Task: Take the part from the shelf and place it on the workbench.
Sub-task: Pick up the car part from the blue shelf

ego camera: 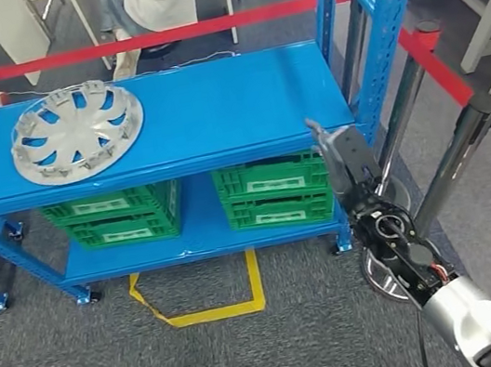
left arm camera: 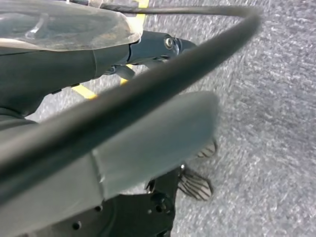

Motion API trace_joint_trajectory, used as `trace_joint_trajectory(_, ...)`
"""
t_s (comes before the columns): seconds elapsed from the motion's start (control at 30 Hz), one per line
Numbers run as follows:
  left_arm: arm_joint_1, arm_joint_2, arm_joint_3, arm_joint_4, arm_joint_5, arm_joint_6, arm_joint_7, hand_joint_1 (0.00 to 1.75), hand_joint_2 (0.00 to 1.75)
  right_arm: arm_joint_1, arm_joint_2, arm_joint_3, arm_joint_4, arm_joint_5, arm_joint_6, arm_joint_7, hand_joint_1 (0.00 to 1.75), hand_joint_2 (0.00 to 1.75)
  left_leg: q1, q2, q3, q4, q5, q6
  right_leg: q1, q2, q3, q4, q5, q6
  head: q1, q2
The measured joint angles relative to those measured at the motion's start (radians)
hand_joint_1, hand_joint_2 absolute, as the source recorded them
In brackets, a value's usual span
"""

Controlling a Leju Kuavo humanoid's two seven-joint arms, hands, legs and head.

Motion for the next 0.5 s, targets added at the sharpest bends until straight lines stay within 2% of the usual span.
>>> trace_joint_trajectory(0.1,-0.004,-0.001,0.0,0.0,0.004,0.002,-0.001,0.0,0.0,-0.008,0.008,0.003,0.006,0.0,0.008,0.0,0.0,0.0,0.0,0.02,-0.124,0.178,-0.07,-0.011,0.0,-0.025,0.006,-0.007,-0.007,-0.007,-0.018,0.0)
trace_joint_trajectory(0.13,-0.002,-0.002,0.0,0.0,0.005,0.003,-0.001,0.0,0.0,-0.009,0.012,0.004,0.009,0.0,0.012,-0.001,0.0,0.0,0.001,0.022,-0.159,0.213,-0.084,-0.013,0.0,-0.033,0.007,-0.008,-0.011,-0.008,-0.022,0.0)
trace_joint_trajectory(0.17,0.001,-0.002,0.0,0.0,0.007,0.005,-0.001,0.0,0.0,-0.009,0.015,0.006,0.013,0.0,0.015,-0.001,0.0,0.0,0.001,0.025,-0.178,0.214,-0.077,-0.014,0.0,-0.04,0.009,-0.008,-0.015,-0.008,-0.026,0.0)
trace_joint_trajectory(0.2,0.003,-0.002,0.0,0.0,0.009,0.006,-0.002,0.0,0.0,-0.009,0.019,0.007,0.016,0.0,0.017,-0.002,0.0,0.0,0.002,0.029,-0.177,0.178,-0.047,-0.013,0.0,-0.047,0.013,-0.008,-0.02,-0.008,-0.03,0.0)
trace_joint_trajectory(0.23,0.005,-0.002,0.0,0.0,0.01,0.007,-0.002,0.0,0.0,-0.01,0.022,0.008,0.018,0.0,0.019,-0.003,0.0,0.0,0.002,0.038,-0.159,0.111,-0.001,-0.012,0.0,-0.055,0.019,-0.008,-0.025,-0.006,-0.035,0.0)
trace_joint_trajectory(0.27,0.005,-0.001,0.0,0.0,0.011,0.007,-0.003,0.0,0.0,-0.012,0.024,0.009,0.02,0.0,0.019,-0.004,0.0,0.0,0.001,0.055,-0.135,0.038,0.046,-0.01,0.0,-0.063,0.025,-0.008,-0.03,-0.003,-0.039,0.0)
trace_joint_trajectory(0.3,0.005,-0.001,0.0,0.0,0.011,0.007,-0.004,0.0,0.0,-0.015,0.025,0.01,0.022,0.0,0.019,-0.005,0.0,0.0,-0.001,0.073,-0.116,-0.022,0.072,-0.005,0.002,-0.07,0.029,-0.008,-0.034,0.001,-0.041,0.0)
trace_joint_trajectory(0.33,0.003,-0.001,0.0,0.0,0.012,0.006,-0.004,0.0,0.0,-0.018,0.026,0.011,0.024,0.0,0.02,-0.006,0.0,0.0,-0.003,0.089,-0.106,-0.056,0.087,0.0,0.004,-0.077,0.031,-0.008,-0.038,0.006,-0.043,0.0)
trace_joint_trajectory(0.37,0.002,-0.001,0.0,0.0,0.012,0.005,-0.005,0.0,0.0,-0.021,0.026,0.012,0.026,0.0,0.02,-0.007,0.0,0.0,-0.006,0.095,-0.105,-0.067,0.091,0.006,0.007,-0.085,0.032,-0.009,-0.042,0.012,-0.043,0.0)
trace_joint_trajectory(0.43,0.003,-0.001,0.0,0.0,0.011,0.002,-0.006,0.0,0.0,-0.023,0.027,0.015,0.028,-0.002,0.02,-0.007,0.0,0.0,-0.006,0.079,-0.104,-0.07,0.098,0.019,0.009,-0.099,0.036,-0.011,-0.052,0.024,-0.04,0.0)
trace_joint_trajectory(0.5,0.005,0.0,0.0,0.0,0.01,-0.001,-0.007,0.0,0.0,-0.024,0.028,0.016,0.028,-0.003,0.018,-0.007,0.0,0.0,0.0,0.06,-0.094,-0.075,0.104,0.029,0.006,-0.081,0.028,0.022,-0.079,0.036,-0.032,0.0)
